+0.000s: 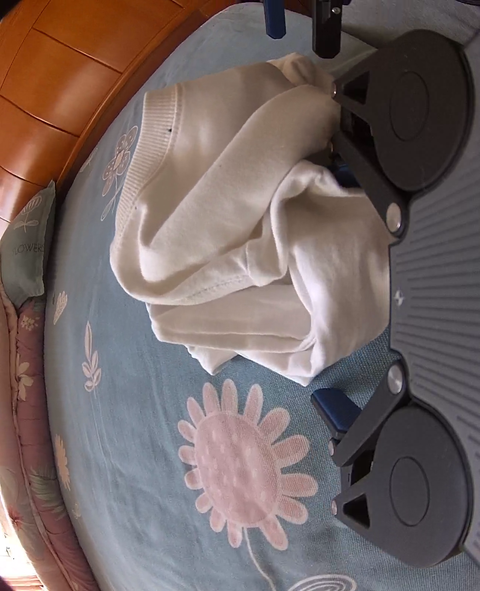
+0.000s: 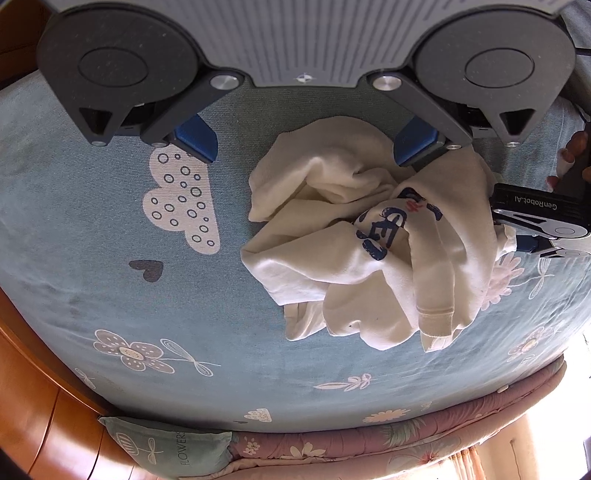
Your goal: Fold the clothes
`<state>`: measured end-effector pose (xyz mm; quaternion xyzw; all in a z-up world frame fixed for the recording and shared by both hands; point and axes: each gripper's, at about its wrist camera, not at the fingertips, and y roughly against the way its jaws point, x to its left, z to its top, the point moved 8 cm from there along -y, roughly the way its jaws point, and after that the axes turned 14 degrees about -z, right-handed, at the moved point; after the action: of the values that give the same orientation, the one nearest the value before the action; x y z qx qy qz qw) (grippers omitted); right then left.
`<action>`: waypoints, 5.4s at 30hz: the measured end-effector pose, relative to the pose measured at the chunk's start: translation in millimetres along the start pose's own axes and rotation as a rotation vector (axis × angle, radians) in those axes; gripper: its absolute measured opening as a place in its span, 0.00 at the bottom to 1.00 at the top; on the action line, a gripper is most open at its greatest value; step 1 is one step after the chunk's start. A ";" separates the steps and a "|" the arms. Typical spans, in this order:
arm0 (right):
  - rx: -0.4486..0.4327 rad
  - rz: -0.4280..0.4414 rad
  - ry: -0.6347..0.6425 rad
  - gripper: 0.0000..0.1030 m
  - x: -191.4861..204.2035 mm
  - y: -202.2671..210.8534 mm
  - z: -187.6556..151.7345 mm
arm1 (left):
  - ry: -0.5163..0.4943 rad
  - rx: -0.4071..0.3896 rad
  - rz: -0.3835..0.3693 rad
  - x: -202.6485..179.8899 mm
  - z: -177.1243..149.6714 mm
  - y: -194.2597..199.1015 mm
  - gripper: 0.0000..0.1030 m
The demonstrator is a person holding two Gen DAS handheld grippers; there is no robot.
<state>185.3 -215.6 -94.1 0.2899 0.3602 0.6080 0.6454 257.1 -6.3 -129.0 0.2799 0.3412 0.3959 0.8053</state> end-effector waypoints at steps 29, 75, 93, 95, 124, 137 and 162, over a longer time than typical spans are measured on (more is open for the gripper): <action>-0.057 -0.012 0.019 1.00 -9.7 4.9 2.1 | -0.368 -0.123 0.374 2.5 48.0 74.1 0.01; -0.058 0.239 0.249 1.00 82.6 -28.4 27.2 | -0.025 -0.102 0.631 182.6 23.0 144.5 0.02; -0.185 -0.296 0.081 1.00 -49.6 -37.4 66.2 | -0.047 -0.123 0.593 168.9 21.2 148.0 0.05; -0.174 -0.329 0.041 1.00 -69.5 -36.7 67.4 | -0.044 -0.124 0.591 169.0 20.4 147.3 0.05; -0.135 0.360 0.010 1.00 28.7 -20.4 98.6 | 0.054 -0.189 0.301 130.6 29.3 171.6 0.09; 0.025 0.615 0.220 1.00 136.4 -19.2 18.5 | -0.161 -0.134 0.022 16.6 82.8 83.6 0.29; -0.292 0.079 0.362 1.00 25.9 -40.2 86.3 | -0.037 0.032 -0.101 34.3 23.5 29.0 0.34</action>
<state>279.0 -188.1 -80.2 0.0936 0.3669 0.7205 0.5810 277.9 33.2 -105.0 0.2823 0.3461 0.3440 0.8260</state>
